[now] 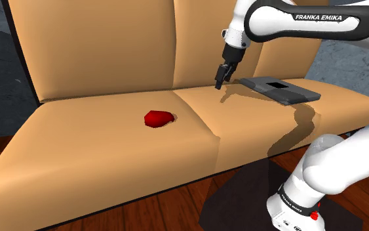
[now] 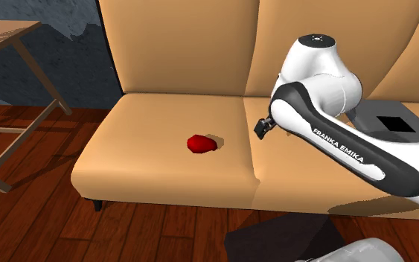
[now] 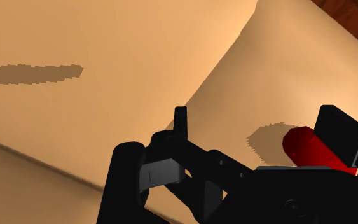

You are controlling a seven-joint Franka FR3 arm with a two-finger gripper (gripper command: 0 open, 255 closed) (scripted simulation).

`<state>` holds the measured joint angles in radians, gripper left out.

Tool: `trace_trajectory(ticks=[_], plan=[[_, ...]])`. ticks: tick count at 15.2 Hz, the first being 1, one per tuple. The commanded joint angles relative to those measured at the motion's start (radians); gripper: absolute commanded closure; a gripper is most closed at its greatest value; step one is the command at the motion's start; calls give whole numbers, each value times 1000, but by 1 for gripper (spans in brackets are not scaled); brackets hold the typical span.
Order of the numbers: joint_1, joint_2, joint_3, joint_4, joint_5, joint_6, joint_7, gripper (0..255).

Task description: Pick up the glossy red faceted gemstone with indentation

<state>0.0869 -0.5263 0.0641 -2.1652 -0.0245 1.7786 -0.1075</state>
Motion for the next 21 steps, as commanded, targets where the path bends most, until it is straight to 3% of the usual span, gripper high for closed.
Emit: trace_trajectory(ticks=[1,11,21], plan=[[18,79,4,44,5,26,-39,0],[98,428,58,298,21,70,-204,0],[183,762,138,614,-6,30,-339,0]])
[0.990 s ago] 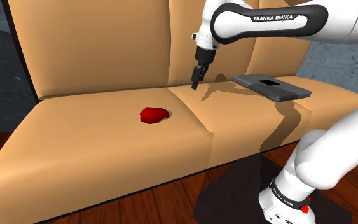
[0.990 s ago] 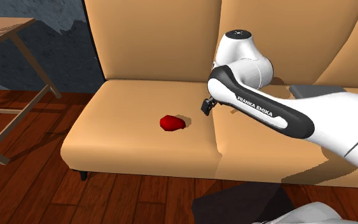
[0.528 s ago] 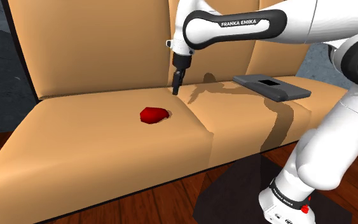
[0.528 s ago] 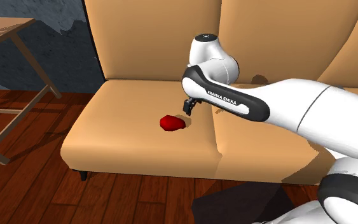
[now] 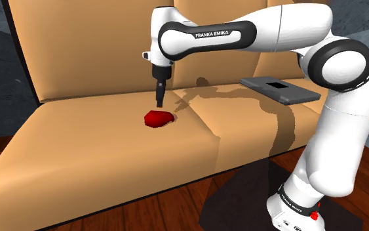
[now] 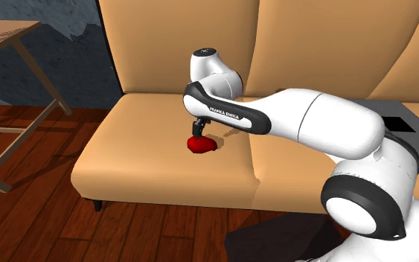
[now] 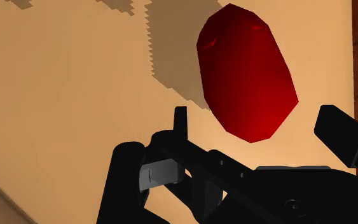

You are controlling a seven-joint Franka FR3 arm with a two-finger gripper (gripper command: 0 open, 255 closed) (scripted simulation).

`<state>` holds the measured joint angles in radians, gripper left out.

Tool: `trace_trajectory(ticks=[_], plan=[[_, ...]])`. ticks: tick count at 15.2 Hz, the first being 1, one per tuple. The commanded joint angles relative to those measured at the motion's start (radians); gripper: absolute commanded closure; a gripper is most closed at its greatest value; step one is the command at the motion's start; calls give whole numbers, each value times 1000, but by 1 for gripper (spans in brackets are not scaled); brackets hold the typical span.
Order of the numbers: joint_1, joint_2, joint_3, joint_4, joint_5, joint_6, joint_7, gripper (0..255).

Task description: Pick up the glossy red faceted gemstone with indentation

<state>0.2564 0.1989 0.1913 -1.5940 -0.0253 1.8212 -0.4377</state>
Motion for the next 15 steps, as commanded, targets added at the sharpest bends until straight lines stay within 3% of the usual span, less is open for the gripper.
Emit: trace_trajectory(ticks=[1,3,12,13,15], plan=[[24,70,19,78,-11,-21,-21,0],[41,122,31,134,-20,-35,-40,0],[38,128,29,41,-22,65,-39,0],[38,127,29,39,-22,66,-40,255],[37,126,29,36,-21,68,-41,255]])
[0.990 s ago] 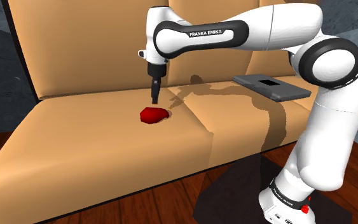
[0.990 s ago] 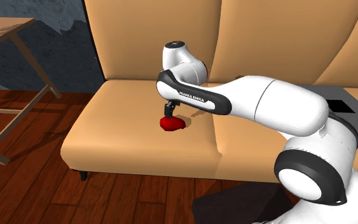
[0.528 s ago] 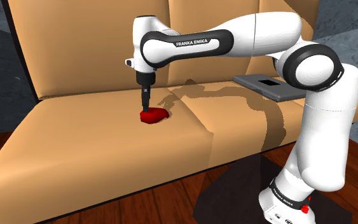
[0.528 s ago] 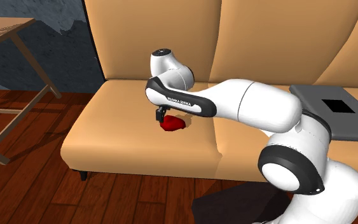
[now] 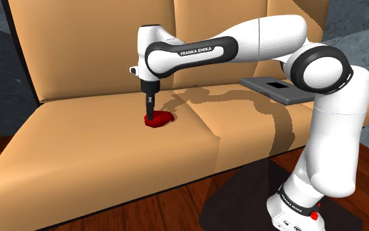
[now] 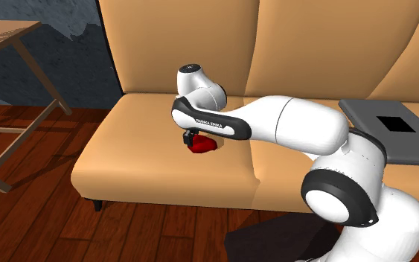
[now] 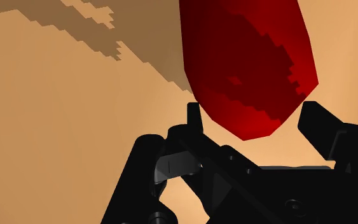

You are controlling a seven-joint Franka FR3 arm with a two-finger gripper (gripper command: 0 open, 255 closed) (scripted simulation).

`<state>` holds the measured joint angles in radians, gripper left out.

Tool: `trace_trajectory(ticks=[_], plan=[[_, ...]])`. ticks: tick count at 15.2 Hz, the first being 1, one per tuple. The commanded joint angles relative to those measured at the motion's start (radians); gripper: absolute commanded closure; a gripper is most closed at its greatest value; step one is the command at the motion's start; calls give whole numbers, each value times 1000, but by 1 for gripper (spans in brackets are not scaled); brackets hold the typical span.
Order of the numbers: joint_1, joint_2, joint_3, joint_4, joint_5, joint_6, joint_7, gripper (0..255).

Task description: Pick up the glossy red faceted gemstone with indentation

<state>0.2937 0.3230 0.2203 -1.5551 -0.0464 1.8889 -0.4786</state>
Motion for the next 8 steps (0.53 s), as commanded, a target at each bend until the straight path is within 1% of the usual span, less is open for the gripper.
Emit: trace_trajectory(ticks=[1,7,8], plan=[[0,2,0,-4,0,1,0,255],[1,4,0,2,-1,-3,2,255],[1,2,0,13,0,-16,1,255]])
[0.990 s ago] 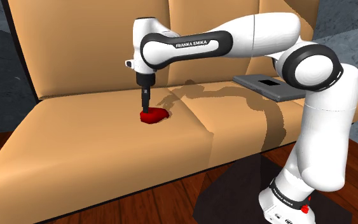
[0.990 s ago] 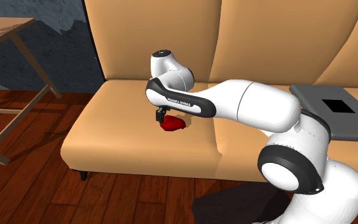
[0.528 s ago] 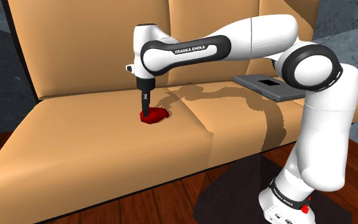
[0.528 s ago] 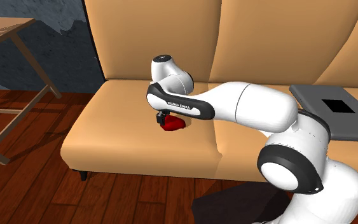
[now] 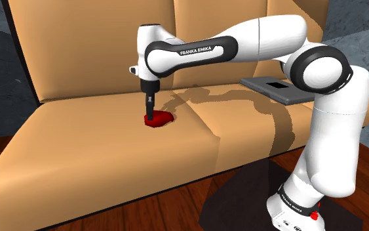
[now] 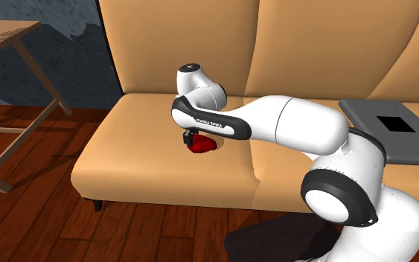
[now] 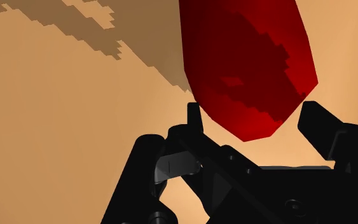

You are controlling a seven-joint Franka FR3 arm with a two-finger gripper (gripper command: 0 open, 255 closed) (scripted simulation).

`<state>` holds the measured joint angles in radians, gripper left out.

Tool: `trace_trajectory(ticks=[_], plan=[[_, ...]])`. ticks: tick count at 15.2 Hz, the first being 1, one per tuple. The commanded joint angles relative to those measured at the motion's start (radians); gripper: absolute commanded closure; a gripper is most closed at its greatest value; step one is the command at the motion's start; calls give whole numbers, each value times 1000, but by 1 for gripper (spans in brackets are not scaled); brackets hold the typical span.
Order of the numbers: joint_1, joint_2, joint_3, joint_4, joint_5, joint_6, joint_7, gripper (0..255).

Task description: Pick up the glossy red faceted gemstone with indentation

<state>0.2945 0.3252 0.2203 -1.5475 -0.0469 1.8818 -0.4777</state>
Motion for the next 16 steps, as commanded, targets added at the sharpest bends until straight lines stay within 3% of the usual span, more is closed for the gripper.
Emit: trace_trajectory(ticks=[1,16], plan=[[1,-2,1,16,1,-22,0,255],[8,5,3,203,0,-202,2,255]])
